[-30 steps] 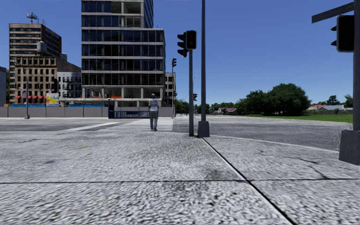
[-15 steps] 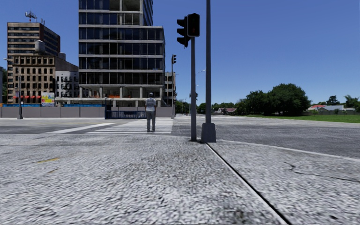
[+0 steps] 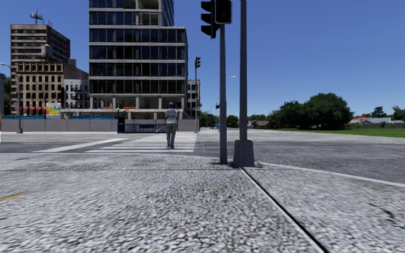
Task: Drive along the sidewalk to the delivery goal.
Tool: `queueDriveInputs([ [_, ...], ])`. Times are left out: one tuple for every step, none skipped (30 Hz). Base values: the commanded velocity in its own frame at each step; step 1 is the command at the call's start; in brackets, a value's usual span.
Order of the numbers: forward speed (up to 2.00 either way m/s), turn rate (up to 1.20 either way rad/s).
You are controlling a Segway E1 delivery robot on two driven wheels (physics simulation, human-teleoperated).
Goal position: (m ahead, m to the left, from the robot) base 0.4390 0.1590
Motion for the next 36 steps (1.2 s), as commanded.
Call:
queueDriveInputs([
  [0.97,0.19],
  [0.91,0.19],
  [0.86,0.17],
  [0.86,0.17],
  [0.85,0.16],
  [0.82,0.09],
  [0.82,0.09],
  [0.75,0.0],
  [0.5,0.0],
  [0.15,0.0],
  [0.15,0.0],
  [0.0,0.0],
  [0.0,0.0],
  [0.0,0.0],
  [0.0,0.0],
  [0.0,0.0],
  [0.0,0.0],
  [0.0,0.0],
  [0.0,0.0],
  [0.0,0.0],
  [0.0,0.0],
  [0.0,0.0],
  [0.0,0.0],
  [0.0,0.0],
  [0.0,0.0],
  [0.0,0.0],
  [0.0,0.0],
  [0.0,0.0],
  [0.0,0.0],
  [0.0,0.0],
  [0.0,0.0],
  [0.0,0.0],
  [0.0,0.0],
  [0.0,0.0],
  [0.0,0.0],
  [0.0,0.0],
])
